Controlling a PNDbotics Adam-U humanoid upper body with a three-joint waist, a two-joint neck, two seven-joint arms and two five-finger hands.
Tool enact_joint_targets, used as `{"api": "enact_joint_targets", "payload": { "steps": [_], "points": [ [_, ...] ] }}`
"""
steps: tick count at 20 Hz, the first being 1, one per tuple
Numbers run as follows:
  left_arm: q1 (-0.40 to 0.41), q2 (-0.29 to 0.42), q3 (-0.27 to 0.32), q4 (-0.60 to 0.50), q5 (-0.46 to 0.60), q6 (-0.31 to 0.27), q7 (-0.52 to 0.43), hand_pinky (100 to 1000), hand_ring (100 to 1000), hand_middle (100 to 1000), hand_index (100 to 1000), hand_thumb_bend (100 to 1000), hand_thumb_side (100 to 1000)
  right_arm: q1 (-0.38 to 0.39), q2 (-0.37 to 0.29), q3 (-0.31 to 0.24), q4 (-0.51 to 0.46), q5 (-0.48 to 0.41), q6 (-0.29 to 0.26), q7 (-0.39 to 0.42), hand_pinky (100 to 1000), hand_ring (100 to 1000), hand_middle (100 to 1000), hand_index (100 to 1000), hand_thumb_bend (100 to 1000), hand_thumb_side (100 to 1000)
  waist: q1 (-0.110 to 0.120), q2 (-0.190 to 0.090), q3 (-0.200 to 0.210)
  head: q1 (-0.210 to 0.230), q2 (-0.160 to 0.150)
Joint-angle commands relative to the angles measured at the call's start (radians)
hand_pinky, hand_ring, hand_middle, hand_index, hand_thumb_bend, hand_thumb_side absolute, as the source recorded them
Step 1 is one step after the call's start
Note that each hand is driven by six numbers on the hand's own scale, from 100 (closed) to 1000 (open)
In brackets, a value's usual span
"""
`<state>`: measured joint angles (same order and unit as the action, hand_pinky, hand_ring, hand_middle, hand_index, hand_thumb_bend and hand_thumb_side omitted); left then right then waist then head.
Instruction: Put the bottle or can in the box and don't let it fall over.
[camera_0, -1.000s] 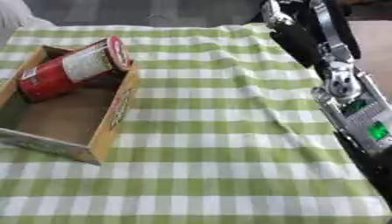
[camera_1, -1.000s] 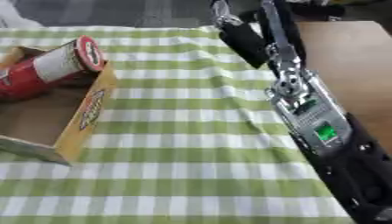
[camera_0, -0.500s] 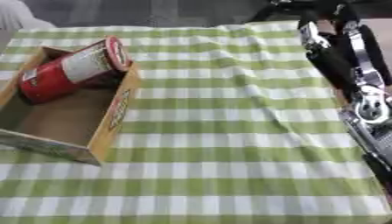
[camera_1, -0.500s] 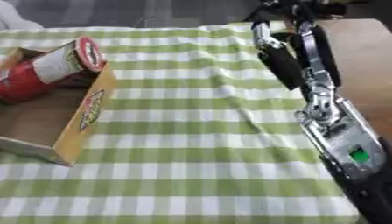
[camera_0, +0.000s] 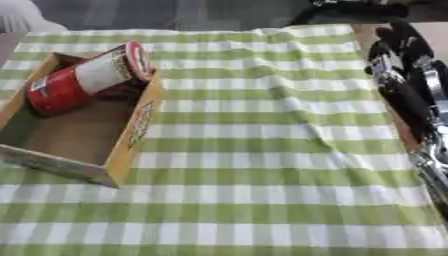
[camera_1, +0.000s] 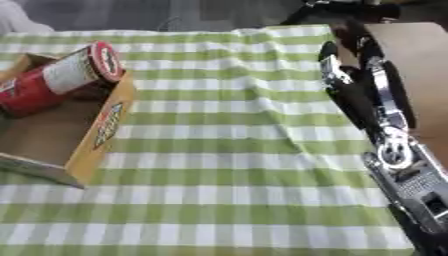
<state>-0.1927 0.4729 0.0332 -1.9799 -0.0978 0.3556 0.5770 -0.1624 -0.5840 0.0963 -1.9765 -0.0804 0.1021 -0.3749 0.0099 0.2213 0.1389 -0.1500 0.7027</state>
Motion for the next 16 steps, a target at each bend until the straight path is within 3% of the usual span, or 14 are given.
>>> {"api": "enact_joint_targets", "payload": {
  "steps": [1, 7, 16],
  "points": [
    [-0.001, 0.011, 0.005, -0.020, 0.001, -0.004, 0.005, 529, 496, 593, 693, 192, 641, 0.008, -0.009, -0.023, -0.024, -0.012, -0.027, 0.009, 731, 1000, 911, 1000, 100, 673, -0.017, -0.025, 0.003, 0.005, 0.003],
    [0.002, 0.011, 0.005, -0.020, 0.000, -0.006, 0.008, 530, 496, 597, 692, 192, 642, 0.028, -0.005, -0.034, -0.024, -0.006, -0.050, 0.026, 730, 1000, 909, 1000, 100, 673, -0.030, -0.031, 0.007, 0.006, 0.002],
    [0.003, 0.010, 0.005, -0.020, -0.004, -0.008, 0.008, 532, 497, 598, 693, 190, 642, 0.039, -0.003, -0.038, -0.024, 0.009, -0.027, 0.032, 726, 994, 916, 1000, 100, 692, -0.036, -0.042, 0.011, 0.009, 0.004]
  ]
}}
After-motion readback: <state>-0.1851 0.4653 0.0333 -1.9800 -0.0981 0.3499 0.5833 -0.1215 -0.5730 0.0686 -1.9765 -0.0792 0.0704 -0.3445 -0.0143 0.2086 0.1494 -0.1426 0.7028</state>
